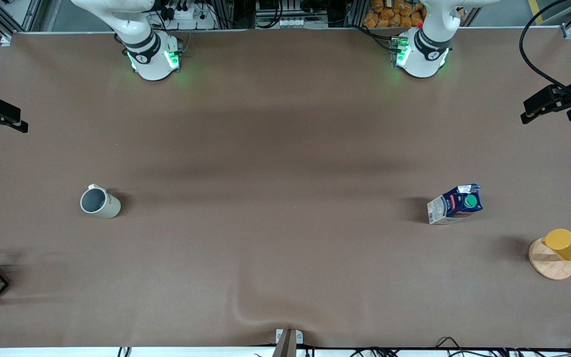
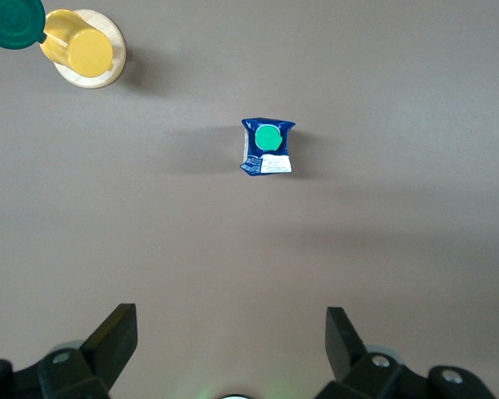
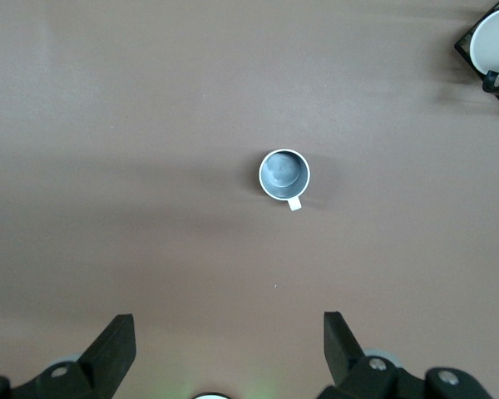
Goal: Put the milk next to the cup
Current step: 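Move the right gripper toward the mug while the left gripper approaches the milk carton, then grasp the mug with the right gripper while the left gripper grasps the carton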
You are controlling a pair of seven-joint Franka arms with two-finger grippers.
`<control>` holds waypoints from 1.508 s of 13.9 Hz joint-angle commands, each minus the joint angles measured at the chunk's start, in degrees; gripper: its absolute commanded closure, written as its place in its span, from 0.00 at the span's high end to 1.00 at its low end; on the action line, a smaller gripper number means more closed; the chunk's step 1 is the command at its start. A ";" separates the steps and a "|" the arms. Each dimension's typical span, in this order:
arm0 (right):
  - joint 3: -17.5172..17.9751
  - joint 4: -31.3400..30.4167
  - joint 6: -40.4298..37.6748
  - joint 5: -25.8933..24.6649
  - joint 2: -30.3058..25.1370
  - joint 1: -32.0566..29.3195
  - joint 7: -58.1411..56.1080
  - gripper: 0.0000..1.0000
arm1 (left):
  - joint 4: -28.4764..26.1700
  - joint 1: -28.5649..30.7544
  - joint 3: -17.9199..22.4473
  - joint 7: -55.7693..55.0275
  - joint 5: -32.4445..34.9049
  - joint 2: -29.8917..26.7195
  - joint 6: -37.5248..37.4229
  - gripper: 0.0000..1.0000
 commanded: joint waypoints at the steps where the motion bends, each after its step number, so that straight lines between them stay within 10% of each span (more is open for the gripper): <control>1: 0.03 -0.69 0.26 -0.33 -0.65 0.36 0.25 1.00 | 1.30 0.29 0.18 1.02 -0.62 0.49 -0.94 1.00; 10: 0.03 -1.05 1.31 -0.51 3.56 0.45 -0.45 1.00 | 0.59 -0.05 0.27 2.70 0.87 13.57 6.87 1.00; 21: -0.15 -17.57 25.91 -0.86 10.58 -1.40 -8.19 1.00 | 1.03 -0.33 0.18 3.57 1.49 24.91 13.82 1.00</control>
